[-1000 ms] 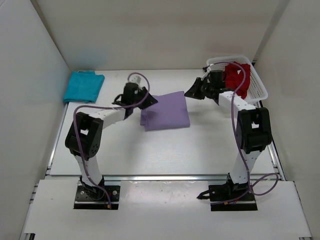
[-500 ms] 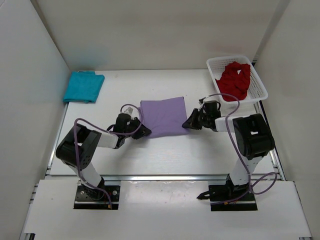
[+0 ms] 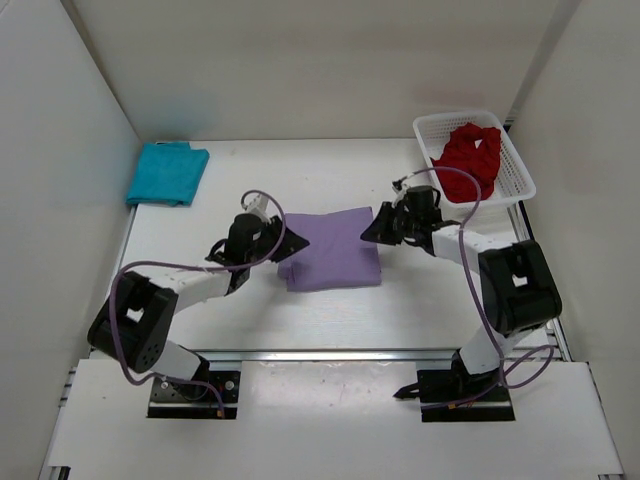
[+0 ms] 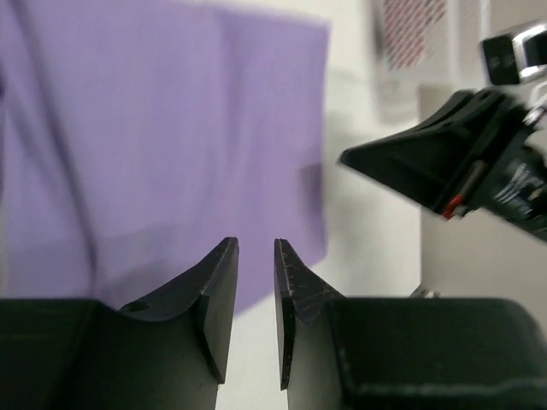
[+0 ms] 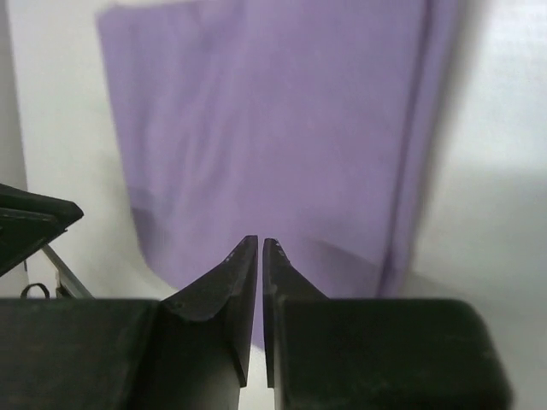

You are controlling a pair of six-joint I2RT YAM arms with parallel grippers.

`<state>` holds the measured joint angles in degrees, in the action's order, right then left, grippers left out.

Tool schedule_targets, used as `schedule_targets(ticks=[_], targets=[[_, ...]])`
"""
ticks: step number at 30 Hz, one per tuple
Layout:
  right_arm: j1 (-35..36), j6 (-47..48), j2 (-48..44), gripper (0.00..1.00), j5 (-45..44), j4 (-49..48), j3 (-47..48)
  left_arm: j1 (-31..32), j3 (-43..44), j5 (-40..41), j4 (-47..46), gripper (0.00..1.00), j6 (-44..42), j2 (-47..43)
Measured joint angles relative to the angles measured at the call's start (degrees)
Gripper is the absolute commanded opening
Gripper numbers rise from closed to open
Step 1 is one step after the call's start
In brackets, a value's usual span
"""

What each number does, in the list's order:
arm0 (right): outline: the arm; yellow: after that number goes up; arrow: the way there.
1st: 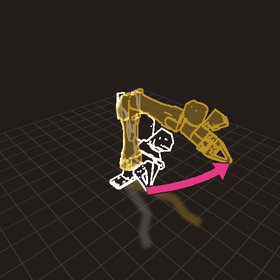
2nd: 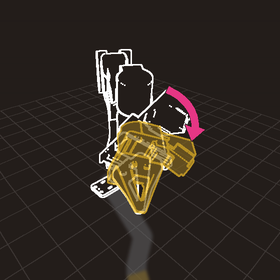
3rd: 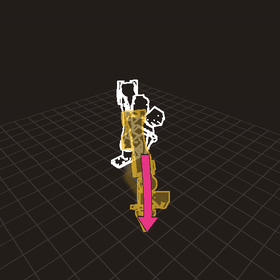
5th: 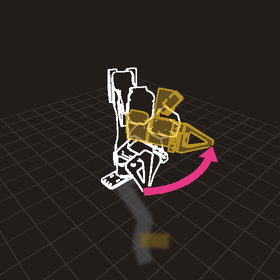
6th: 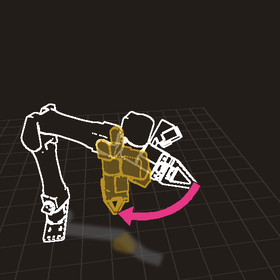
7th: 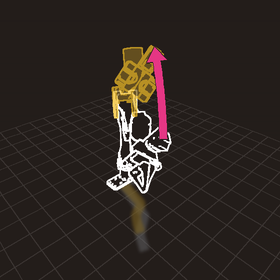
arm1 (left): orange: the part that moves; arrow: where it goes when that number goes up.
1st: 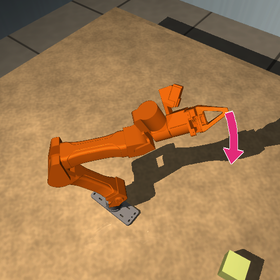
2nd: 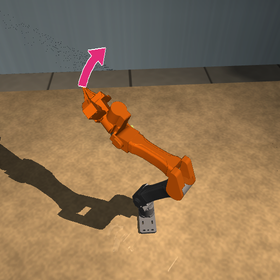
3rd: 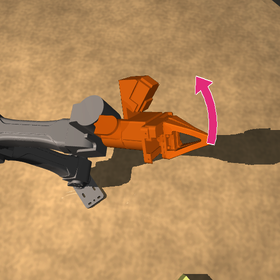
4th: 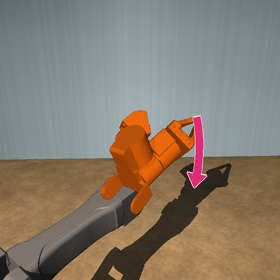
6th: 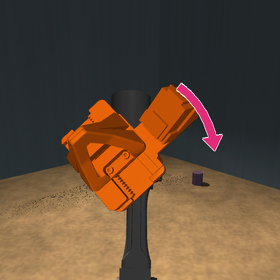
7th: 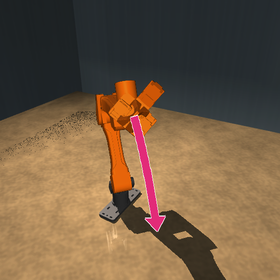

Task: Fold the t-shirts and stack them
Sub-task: Smooth out wrinkles on the folded tshirt

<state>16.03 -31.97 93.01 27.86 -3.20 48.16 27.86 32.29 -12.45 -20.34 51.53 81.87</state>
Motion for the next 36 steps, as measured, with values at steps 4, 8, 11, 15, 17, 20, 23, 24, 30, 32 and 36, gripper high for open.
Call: schedule_targets(ticks=[4,8,11,15,17,20,23,24,30,32,36], targets=[[-0.2,0.9,7.0,0.03,1.5,-2.8,7.6,-2.9,11.1,-0.9,-0.9,0.32,-0.6,9.5],[-1.2,1.4,15.6,0.01,1.8,-2.7,13.7,-6.7,19.1,-1.3,0.2,0.30,-1.0,20.9],[-2.9,1.3,21.4,0.00,2.3,-3.1,16.3,-10.3,19.6,-3.4,0.1,0.29,0.3,26.7],[-5.2,-0.2,22.9,0.01,5.7,-5.2,16.0,-13.8,16.3,-7.2,-3.3,0.30,2.8,27.3],[-5.7,-0.4,22.9,0.03,6.3,-5.4,16.0,-14.3,15.0,-7.2,-3.8,0.31,2.8,25.9],[-5.6,-0.6,22.8,0.20,7.2,-5.3,16.0,-14.5,12.7,-7.0,-3.2,0.44,2.4,22.4],[-5.1,-1.0,21.4,0.38,7.4,-4.6,16.0,-14.4,9.8,-5.5,-1.4,0.66,0.8,15.7],[-4.7,-1.1,20.2,0.43,7.3,-4.4,15.7,-14.1,9.0,-4.5,-0.5,0.81,0.0,12.9],[-0.3,-2.1,3.1,0.52,4.8,-6.5,7.3,-10.1,6.7,-0.2,5.0,0.98,-7.3,3.0],[1.8,-2.6,-3.3,0.53,4.1,-8.7,2.8,-9.6,3.3,0.0,5.9,0.99,-8.7,1.9],[5.5,-3.2,-11.2,0.53,3.4,-10.7,-5.6,-10.2,-0.4,-0.5,8.3,0.98,-10.3,3.7]])
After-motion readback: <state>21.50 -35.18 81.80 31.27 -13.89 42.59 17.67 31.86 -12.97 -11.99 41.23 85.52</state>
